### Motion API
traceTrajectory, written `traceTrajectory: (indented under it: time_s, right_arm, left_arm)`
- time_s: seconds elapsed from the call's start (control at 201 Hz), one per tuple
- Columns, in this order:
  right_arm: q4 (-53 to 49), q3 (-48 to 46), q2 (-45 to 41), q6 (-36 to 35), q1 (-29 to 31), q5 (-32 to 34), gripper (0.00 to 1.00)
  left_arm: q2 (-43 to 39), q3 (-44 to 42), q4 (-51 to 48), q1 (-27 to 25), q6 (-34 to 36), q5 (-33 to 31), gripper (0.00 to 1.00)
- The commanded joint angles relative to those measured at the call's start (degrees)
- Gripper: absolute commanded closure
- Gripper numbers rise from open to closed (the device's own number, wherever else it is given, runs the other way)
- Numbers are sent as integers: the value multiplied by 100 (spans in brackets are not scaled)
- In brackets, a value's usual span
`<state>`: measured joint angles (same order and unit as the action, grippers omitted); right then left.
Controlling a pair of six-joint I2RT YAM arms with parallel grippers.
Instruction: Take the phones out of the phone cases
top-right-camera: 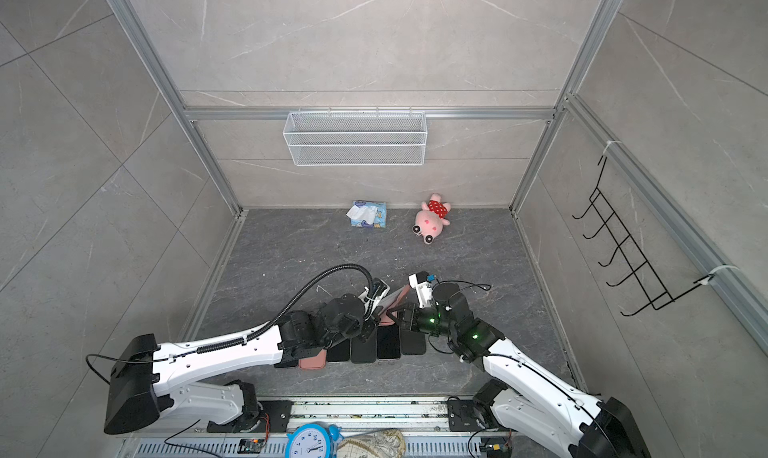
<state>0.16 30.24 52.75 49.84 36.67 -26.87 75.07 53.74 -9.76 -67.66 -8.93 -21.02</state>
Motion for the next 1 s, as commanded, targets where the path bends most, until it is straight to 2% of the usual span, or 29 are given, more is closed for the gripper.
traceTrajectory:
  time_s: [0.0, 0.12, 0.274, 0.568, 0.767, 0.992]
  right_arm:
    - [-233, 254, -235, -258, 93, 33, 100]
    - [-1201, 489, -308, -489, 90, 485, 100]
    - [-3183, 1039, -304, -1134, 80, 1645, 100]
    - [-4442, 1166, -472, -1304, -45, 2909, 100]
    - [-5195, 1310, -608, -1002, -67, 4247, 100]
    - [-5834, 2200, -932, -800, -248, 5400, 100]
  left_arm:
    - [-119, 8, 585, -92, -23, -437, 100]
    - [-295, -59, 677, -299, 176, -982, 100]
    - [-682, -197, 703, -520, 356, -1549, 100]
    - [-1169, -426, 600, -711, 484, -2012, 100]
    - [-696, -137, 390, -941, 524, -2267, 100]
    - [624, 760, 7, -1376, 395, -2486, 100]
